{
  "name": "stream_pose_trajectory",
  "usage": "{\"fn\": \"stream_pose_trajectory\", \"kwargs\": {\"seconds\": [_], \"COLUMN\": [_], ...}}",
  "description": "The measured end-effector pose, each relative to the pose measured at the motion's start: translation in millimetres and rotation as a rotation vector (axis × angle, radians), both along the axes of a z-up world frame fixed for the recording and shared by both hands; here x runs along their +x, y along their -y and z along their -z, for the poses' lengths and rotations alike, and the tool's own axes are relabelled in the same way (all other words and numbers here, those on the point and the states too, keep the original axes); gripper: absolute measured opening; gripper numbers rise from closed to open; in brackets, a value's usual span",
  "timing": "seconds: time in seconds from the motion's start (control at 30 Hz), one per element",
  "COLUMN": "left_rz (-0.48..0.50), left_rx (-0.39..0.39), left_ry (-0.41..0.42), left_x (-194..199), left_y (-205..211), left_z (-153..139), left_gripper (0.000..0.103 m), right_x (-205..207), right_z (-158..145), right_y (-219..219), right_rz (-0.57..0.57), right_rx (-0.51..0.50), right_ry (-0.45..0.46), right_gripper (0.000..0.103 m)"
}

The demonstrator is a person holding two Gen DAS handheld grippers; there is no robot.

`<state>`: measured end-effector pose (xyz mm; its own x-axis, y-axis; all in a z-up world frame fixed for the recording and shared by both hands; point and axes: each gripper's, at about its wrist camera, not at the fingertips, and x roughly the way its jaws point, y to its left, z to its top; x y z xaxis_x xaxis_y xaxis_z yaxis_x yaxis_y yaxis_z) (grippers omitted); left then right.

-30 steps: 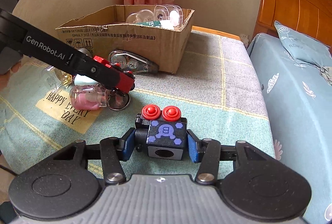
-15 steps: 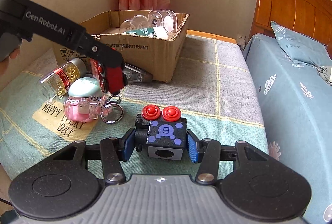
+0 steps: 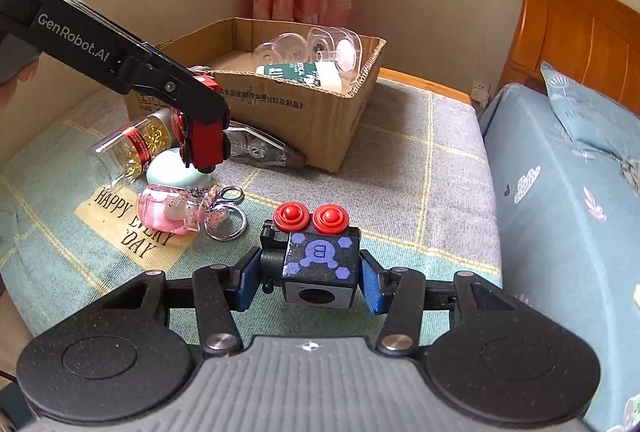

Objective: Organize rigid objects
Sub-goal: 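Carry the red car into the cardboard box while the right carries the blue block toy there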

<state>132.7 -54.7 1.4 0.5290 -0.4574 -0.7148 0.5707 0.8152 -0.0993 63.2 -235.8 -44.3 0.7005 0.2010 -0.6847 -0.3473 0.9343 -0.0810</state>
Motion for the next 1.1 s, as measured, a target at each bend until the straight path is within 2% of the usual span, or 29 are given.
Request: {"fn": "stream_pose_trajectory", "kwargs": {"seconds": [0.23, 0.4, 0.67, 0.9, 1.0, 1.07, 1.1], "left_rz": [-0.006, -0.059, -0.177, -0.253, -0.300, -0.345, -0.370], "left_rx": [0.048, 0.095, 0.158, 0.232, 0.259, 0.282, 0.289], "left_ry": [0.033, 0.057, 0.068, 0.012, 0.027, 0.078, 0.090], "left_x": [6.9, 29.0, 94.3, 155.3, 178.1, 188.3, 191.4], "left_y": [-6.5, -17.8, -38.5, -49.4, -51.5, -53.1, -54.5], "left_z": [-18.1, -30.6, -44.2, -29.7, -21.9, -19.5, -19.2], "left_gripper": [0.044, 0.044, 0.044, 0.044, 0.044, 0.051, 0.063], "right_x": [8.6, 16.5, 29.5, 44.2, 47.6, 48.0, 48.0], "right_z": [-13.3, -29.3, -59.4, -80.1, -81.9, -82.6, -82.4], "right_y": [-2.1, -7.8, -17.9, -27.6, -30.9, -32.3, -33.5], "right_rz": [-0.074, -0.122, -0.166, -0.194, -0.199, -0.202, -0.202], "right_rx": [0.020, 0.021, 0.026, 0.015, 0.015, 0.016, 0.015], "right_ry": [-0.049, -0.040, 0.019, 0.049, 0.054, 0.053, 0.052], "right_gripper": [0.055, 0.055, 0.055, 0.055, 0.055, 0.055, 0.055]}}
